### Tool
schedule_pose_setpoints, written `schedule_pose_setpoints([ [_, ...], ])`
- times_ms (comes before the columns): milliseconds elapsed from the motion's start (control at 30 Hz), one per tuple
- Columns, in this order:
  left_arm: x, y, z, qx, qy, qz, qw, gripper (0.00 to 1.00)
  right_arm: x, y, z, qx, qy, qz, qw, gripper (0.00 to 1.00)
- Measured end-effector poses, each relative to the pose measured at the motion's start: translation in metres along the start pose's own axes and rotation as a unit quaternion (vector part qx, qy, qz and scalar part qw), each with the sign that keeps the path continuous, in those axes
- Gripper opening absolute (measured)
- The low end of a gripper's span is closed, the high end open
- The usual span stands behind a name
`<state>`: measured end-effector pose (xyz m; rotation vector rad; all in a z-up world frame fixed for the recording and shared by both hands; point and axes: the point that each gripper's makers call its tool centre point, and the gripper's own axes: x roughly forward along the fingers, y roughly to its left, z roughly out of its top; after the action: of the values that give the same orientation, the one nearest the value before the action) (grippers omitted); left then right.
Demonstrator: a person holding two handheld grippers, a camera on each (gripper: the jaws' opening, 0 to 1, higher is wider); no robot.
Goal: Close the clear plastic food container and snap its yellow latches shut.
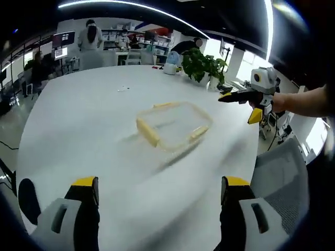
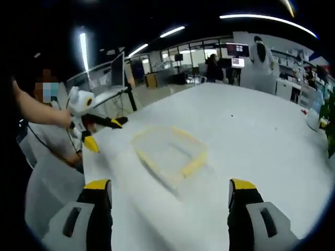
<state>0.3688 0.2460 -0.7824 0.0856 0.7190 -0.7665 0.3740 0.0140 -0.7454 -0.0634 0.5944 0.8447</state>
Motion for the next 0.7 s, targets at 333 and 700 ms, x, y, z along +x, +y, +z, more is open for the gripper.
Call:
schedule_pose_setpoints([
  [333,-0.008,0.0,0.003,-0.001,-0.032,0.017,0.9993,0.99,-0.009,0.003,-0.004,0.007,-0.023,-0.019,0.9995,0.95],
  [700,-0.016,-0.002,-0.003,-0.015,-0.055,0.036,0.9977,0.99,-0.018,0.013,-0.008,0.028,-0.047,-0.035,0.9979,0.95],
])
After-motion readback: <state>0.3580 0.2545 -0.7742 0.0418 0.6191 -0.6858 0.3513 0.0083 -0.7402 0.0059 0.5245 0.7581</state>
